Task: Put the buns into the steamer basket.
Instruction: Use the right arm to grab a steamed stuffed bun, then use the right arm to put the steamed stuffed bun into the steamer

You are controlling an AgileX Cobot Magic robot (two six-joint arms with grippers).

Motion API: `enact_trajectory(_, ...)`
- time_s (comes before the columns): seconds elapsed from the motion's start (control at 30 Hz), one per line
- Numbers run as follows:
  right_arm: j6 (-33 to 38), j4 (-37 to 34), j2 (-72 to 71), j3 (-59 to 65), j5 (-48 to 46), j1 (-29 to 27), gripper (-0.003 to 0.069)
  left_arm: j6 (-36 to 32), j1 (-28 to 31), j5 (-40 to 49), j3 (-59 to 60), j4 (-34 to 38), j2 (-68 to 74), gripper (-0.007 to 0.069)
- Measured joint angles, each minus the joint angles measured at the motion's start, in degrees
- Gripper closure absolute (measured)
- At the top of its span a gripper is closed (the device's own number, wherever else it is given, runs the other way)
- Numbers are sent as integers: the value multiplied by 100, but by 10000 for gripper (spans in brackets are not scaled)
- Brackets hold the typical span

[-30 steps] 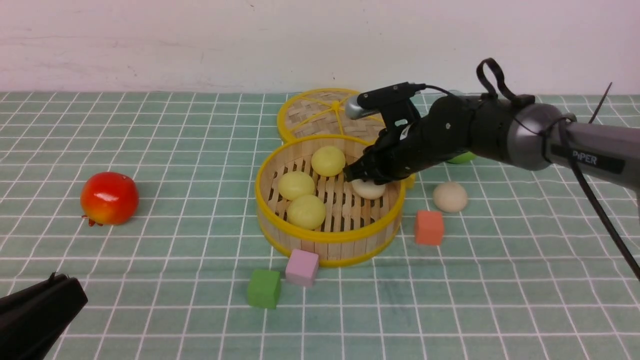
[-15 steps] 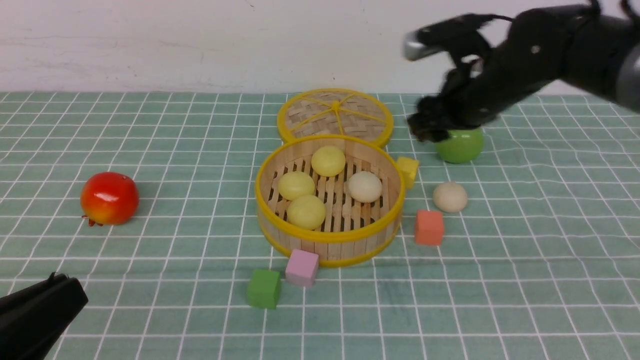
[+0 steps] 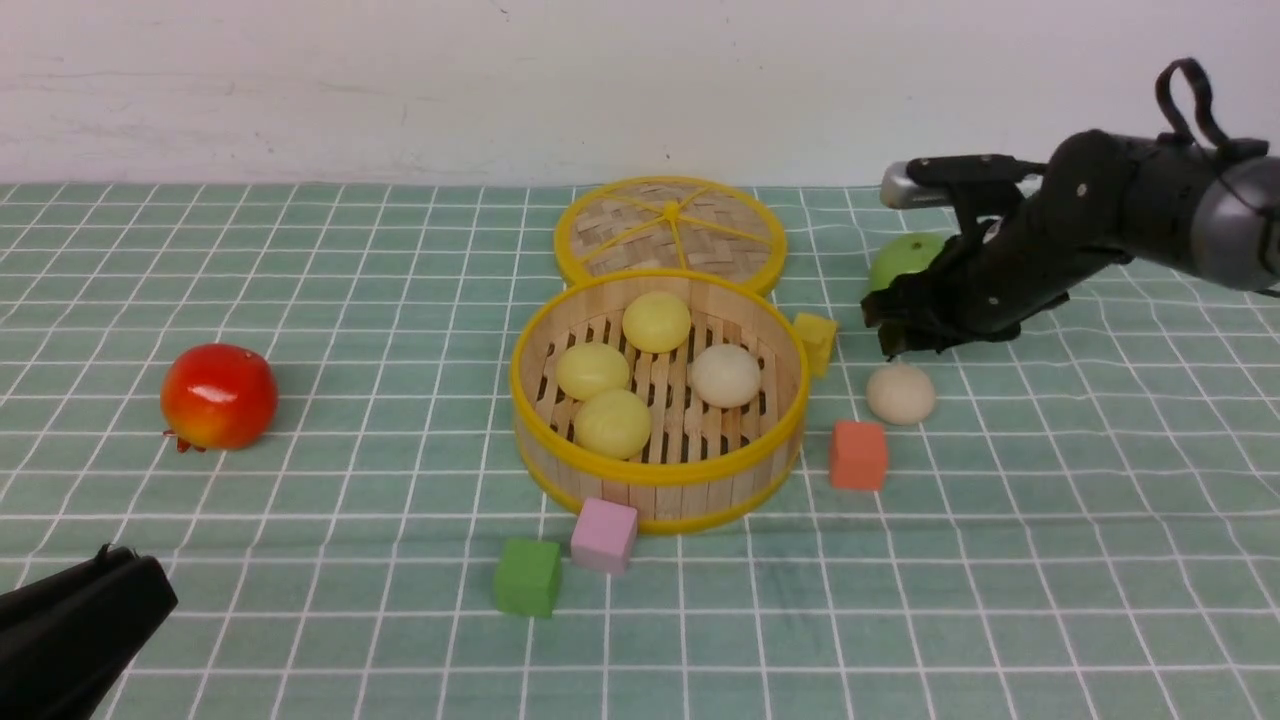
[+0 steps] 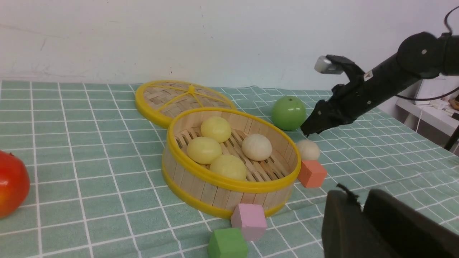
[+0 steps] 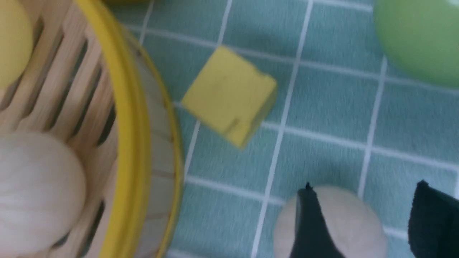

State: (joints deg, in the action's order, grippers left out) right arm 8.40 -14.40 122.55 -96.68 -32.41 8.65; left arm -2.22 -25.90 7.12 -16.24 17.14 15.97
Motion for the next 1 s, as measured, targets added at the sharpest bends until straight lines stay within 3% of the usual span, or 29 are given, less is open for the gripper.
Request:
enact_trajectory(0.37, 30, -58, 382, 0, 257, 6, 329, 0, 0, 0, 0, 0, 0, 533)
enact_trajectory(0.47, 67, -58, 382, -10, 277, 6, 407, 0, 0, 0, 0, 0, 0, 529)
enact_trajectory(0.5, 120, -58, 376, -12, 254, 6, 469, 0, 0, 0, 0, 0, 0, 527)
enact_trajectory(0.53, 137, -58, 376, -12, 248, 6, 477, 0, 0, 0, 0, 0, 0, 526)
enact_trajectory(0.57, 267, -58, 330, -12, 148, 6, 559, 0, 0, 0, 0, 0, 0, 524)
enact_trajectory(0.67, 424, -52, 136, -12, -16, 6, 639, 0, 0, 0, 0, 0, 0, 522)
enact_trajectory(0.87, 600, -222, -690, -2, -694, 20, 643, 0, 0, 0, 0, 0, 0, 513)
enact_trajectory(1.0, 989, -799, -1108, 0, -1195, 197, 643, 0, 0, 0, 0, 0, 0, 513)
